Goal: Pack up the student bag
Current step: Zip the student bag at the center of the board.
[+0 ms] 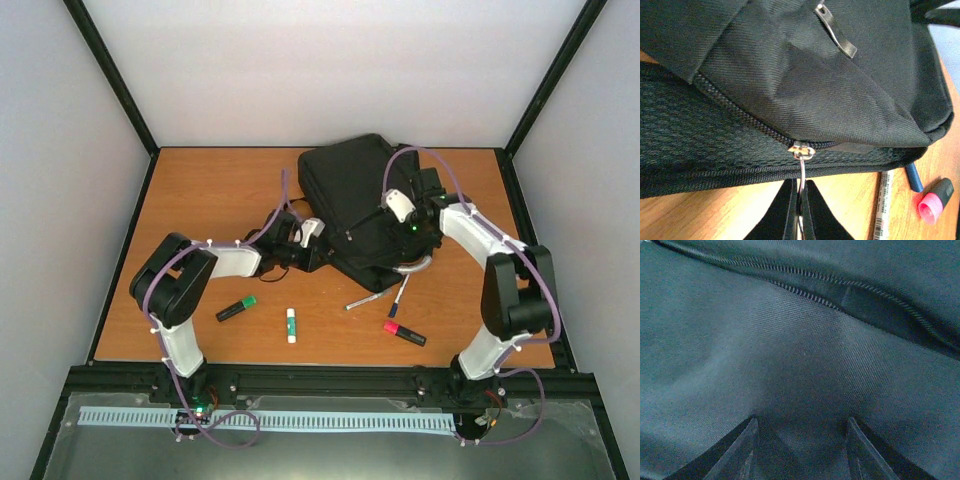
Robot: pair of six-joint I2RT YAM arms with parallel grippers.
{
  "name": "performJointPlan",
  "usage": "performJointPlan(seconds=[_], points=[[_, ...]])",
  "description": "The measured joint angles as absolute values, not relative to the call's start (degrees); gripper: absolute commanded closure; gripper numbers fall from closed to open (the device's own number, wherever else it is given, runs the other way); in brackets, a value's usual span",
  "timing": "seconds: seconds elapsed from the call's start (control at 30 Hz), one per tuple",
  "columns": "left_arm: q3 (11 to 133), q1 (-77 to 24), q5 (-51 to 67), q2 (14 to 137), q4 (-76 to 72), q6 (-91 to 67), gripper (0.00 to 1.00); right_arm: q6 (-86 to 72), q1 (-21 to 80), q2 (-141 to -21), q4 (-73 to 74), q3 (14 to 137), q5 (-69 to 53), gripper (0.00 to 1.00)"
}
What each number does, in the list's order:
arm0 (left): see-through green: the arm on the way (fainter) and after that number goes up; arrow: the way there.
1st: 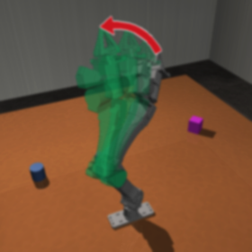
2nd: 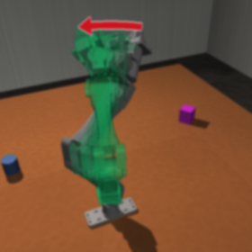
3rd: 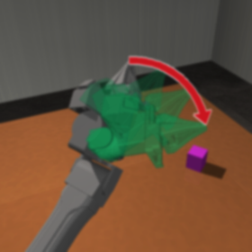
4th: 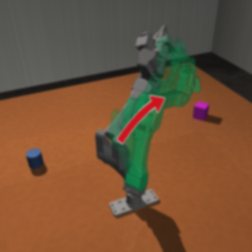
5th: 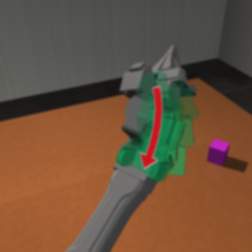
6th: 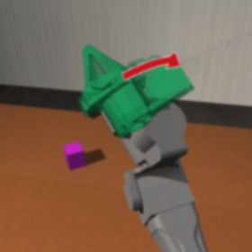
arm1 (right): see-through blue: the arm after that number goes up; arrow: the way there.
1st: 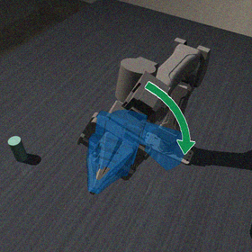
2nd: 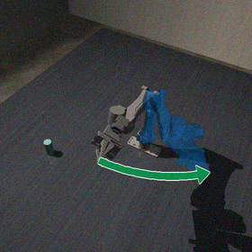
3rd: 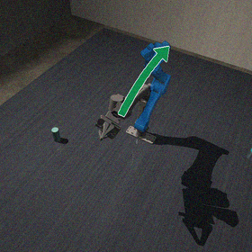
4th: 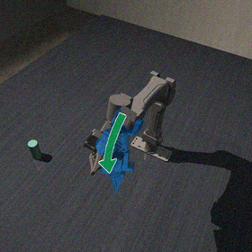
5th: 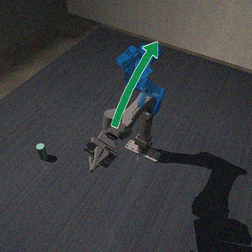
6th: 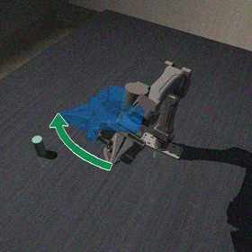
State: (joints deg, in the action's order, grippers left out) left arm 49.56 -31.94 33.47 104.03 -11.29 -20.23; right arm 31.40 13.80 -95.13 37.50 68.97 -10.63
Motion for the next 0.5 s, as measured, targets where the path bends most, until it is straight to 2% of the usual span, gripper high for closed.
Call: performJointPlan(seconds=[0.2,0.5], points=[[48.99,-32.18,30.13,103.33,-9.30,-20.69,0.99,30.89,14.68,-103.28,36.27,70.13,-9.61,0.51],[45.65,-32.25,25.91,103.35,-11.14,-22.90,0.99,30.50,19.27,-109.03,35.53,75.99,-6.98,0.53]])
